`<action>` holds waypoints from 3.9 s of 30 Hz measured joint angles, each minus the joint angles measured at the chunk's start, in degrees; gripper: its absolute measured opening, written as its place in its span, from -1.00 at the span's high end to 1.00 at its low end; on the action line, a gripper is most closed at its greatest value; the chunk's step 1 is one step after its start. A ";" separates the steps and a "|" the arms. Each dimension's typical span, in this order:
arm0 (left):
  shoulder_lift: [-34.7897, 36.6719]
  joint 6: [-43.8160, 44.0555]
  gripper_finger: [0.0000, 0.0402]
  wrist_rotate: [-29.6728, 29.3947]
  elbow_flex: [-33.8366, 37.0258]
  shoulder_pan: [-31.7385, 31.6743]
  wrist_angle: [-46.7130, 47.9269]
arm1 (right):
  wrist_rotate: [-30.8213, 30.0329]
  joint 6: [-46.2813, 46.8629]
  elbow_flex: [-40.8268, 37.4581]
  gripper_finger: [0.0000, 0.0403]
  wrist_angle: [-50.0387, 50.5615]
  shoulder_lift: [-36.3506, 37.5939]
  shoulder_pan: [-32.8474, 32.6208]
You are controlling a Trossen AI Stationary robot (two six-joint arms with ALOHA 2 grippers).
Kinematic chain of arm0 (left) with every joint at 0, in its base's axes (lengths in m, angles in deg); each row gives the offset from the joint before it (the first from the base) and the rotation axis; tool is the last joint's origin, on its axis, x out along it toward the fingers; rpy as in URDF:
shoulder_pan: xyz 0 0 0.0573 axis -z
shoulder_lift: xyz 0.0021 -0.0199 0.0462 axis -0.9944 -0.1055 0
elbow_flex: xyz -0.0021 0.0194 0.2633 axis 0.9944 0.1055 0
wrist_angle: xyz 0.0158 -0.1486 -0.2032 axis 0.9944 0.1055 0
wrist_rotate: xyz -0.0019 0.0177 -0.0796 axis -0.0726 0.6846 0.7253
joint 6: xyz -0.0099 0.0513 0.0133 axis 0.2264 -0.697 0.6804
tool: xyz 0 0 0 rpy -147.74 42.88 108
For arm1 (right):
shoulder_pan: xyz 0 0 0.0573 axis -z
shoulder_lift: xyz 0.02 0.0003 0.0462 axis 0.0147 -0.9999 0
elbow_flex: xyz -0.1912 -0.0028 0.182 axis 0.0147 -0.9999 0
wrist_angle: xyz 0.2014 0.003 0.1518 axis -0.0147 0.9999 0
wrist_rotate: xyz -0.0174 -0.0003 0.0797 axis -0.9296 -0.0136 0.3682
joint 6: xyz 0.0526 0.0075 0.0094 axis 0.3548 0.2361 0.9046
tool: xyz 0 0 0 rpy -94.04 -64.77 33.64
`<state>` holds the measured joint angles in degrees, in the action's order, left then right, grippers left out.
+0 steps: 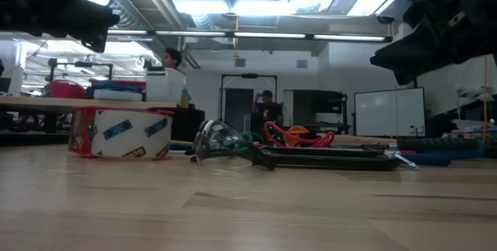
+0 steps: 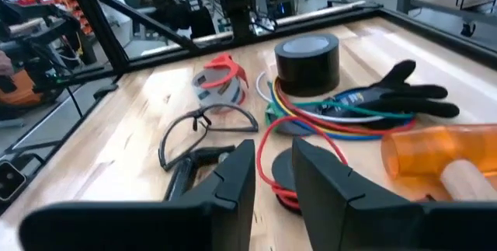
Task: Coil cords
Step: Return to Home Position
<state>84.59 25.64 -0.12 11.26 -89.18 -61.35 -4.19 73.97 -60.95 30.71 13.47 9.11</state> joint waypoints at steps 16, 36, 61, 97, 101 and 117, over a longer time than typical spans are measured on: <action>0.00 9.64 0.64 -0.12 0.00 0.00 7.10 | -1.06 0.41 0.00 0.55 4.57 -0.02 0.00; 0.02 10.36 0.64 -0.22 -0.15 -0.02 16.14 | -1.06 1.07 0.00 0.55 5.69 -0.02 0.00; 0.92 10.45 0.64 -0.35 -0.11 0.00 16.09 | -1.04 1.03 0.02 0.55 9.07 24.19 -0.02; 0.76 10.45 0.64 -0.31 -0.04 1.62 16.09 | -1.02 1.01 0.02 0.55 12.09 29.99 0.00; 0.76 10.45 0.64 -0.31 -0.04 1.62 16.09 | -1.02 1.01 0.02 0.55 12.07 29.99 0.00; 0.76 10.45 0.64 -0.28 -0.02 1.62 16.09 | -1.02 1.03 0.02 0.55 12.05 29.99 0.00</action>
<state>85.35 36.08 -0.41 11.24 -87.56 -45.26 -5.21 75.00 -60.93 42.76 43.45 9.11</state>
